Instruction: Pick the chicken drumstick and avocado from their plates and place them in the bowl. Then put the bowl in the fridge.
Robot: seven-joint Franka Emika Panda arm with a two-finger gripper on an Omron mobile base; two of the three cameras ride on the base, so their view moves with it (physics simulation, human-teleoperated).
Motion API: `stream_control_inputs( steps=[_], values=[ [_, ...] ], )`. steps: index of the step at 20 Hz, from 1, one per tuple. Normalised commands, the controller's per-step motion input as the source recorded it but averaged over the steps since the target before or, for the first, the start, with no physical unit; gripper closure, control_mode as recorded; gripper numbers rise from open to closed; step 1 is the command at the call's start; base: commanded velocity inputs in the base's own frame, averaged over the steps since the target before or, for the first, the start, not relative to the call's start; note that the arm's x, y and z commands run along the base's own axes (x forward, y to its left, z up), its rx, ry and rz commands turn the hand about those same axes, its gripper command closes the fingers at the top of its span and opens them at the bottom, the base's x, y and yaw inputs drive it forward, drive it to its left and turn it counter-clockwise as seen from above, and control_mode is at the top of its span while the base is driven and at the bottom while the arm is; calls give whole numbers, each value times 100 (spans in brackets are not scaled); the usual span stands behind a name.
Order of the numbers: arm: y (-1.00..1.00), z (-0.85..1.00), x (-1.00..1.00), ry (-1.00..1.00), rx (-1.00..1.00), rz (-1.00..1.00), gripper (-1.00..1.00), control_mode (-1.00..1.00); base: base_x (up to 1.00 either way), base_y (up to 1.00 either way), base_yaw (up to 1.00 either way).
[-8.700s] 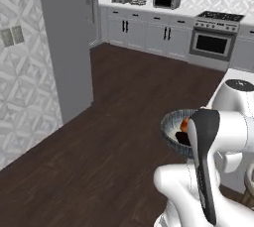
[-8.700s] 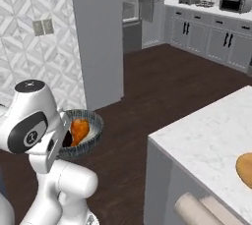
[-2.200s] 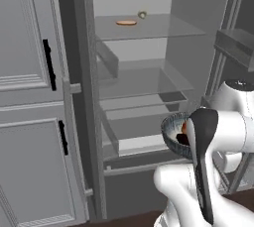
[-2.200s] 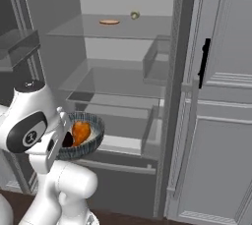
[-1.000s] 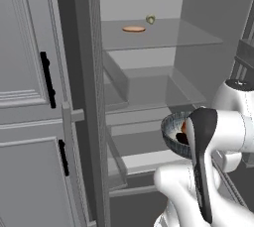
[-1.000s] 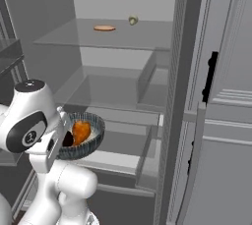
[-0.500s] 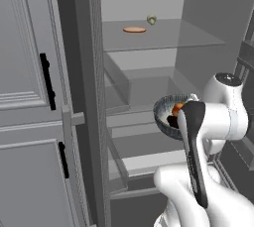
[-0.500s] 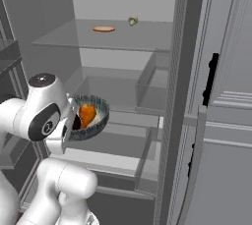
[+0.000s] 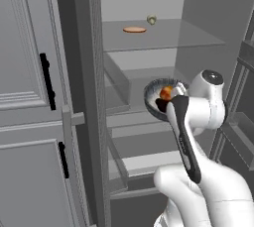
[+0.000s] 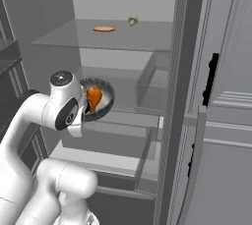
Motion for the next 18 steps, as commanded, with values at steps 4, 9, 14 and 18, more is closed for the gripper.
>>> stream_control_inputs(
  steps=[4, 9, 14, 18],
  values=[
    [0, 0, 99, 1, 0, 2, 100, -100, 0, 0, 0],
    [0, 0, 80, 11, 0, 0, 100, -100, 0, 0, 0],
    [-1, 0, 61, 14, 0, 0, 100, -100, 0, 0, 0],
    [-1, -8, 40, 7, 0, 1, 100, -100, 0, 0, 0]
  ],
)
